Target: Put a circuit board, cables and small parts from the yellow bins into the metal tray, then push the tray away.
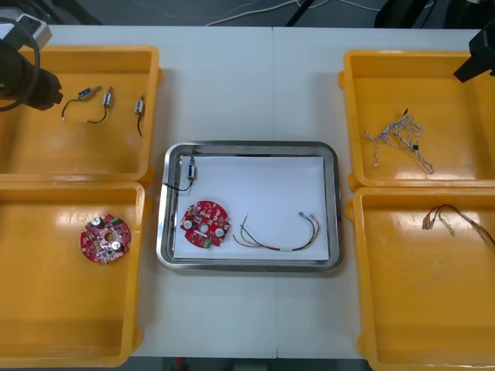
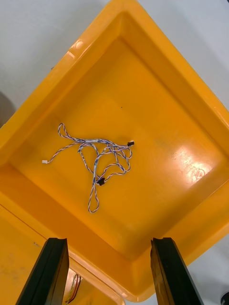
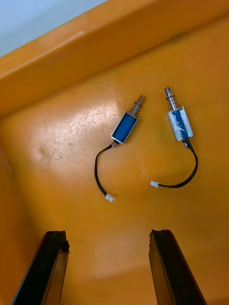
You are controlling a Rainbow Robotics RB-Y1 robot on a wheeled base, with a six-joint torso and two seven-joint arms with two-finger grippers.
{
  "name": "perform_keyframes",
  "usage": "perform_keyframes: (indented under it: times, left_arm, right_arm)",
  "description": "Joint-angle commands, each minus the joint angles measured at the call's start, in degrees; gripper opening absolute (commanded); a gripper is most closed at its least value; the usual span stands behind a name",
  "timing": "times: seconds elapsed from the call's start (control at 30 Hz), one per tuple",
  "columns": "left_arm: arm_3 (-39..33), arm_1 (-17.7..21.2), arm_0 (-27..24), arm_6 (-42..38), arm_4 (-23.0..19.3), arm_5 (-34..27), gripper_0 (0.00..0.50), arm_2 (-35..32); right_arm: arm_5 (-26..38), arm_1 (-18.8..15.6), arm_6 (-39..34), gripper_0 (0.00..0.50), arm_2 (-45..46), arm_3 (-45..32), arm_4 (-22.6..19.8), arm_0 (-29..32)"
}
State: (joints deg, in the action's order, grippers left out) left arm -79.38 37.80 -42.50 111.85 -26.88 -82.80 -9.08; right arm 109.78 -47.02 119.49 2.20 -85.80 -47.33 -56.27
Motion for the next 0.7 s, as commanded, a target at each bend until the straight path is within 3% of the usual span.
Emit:
perform_keyframes:
  times: [0.03, 0.7]
  left_arm:
    - [1.86, 1.22, -4.26, 6.1, -0.46, 2.21, 0.5, -1.82]
    - [12.93, -3.52, -8.39, 13.74, 0.69, 10.91, 0.5, -1.9]
  right_arm:
    - [0.22, -2.55, 1.44, 0.5, 1.75, -0.07, -0.4, -3.05]
    - [-1.59, 1.84, 1.97, 0.5, -0.8, 19.97, -0.57, -3.05]
